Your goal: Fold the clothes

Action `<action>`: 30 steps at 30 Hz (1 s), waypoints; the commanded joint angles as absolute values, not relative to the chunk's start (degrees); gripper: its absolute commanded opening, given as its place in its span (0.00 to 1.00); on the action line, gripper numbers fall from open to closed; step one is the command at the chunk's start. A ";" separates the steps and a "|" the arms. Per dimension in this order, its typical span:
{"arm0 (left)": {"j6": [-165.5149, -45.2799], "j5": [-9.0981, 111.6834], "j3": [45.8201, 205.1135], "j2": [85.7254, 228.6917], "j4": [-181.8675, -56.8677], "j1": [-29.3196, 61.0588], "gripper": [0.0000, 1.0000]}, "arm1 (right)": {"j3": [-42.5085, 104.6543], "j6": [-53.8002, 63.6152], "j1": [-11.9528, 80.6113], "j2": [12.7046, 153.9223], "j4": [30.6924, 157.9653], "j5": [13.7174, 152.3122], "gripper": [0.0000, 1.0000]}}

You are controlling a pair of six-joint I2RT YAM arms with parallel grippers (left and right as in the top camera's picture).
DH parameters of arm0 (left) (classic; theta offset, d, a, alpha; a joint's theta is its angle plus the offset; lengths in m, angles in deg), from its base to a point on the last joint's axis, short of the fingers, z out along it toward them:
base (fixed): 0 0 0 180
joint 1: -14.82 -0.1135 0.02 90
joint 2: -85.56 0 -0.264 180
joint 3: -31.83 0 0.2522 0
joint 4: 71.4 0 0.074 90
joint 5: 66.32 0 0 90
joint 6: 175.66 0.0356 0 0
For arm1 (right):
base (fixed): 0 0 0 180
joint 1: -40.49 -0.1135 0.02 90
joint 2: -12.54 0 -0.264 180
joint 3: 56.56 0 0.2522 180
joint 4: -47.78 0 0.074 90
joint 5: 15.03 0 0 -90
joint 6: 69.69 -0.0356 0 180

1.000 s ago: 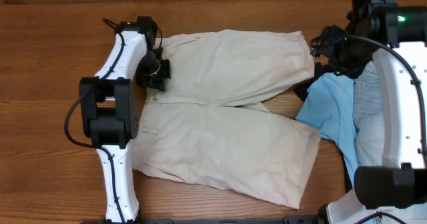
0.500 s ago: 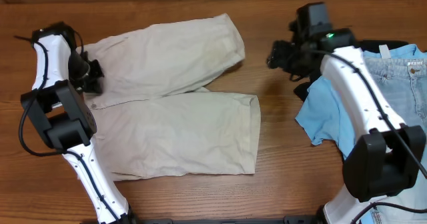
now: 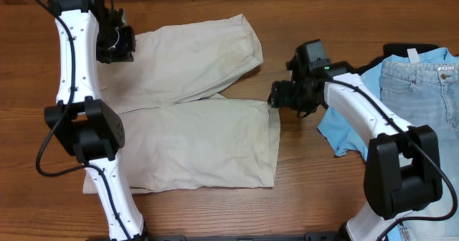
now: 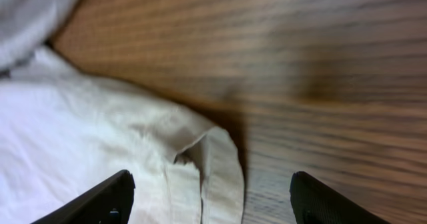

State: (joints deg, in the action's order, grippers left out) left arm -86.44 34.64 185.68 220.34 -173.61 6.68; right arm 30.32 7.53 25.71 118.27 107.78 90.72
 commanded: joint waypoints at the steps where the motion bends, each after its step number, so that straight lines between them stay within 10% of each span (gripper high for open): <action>1: -84.84 35.32 187.37 215.03 -175.99 6.00 0.04 | 28.81 11.86 24.66 118.23 106.99 93.80 0.80; 30: -98.06 21.22 165.22 183.75 -181.98 5.85 0.27 | 24.26 0.27 24.11 119.08 94.30 97.74 0.48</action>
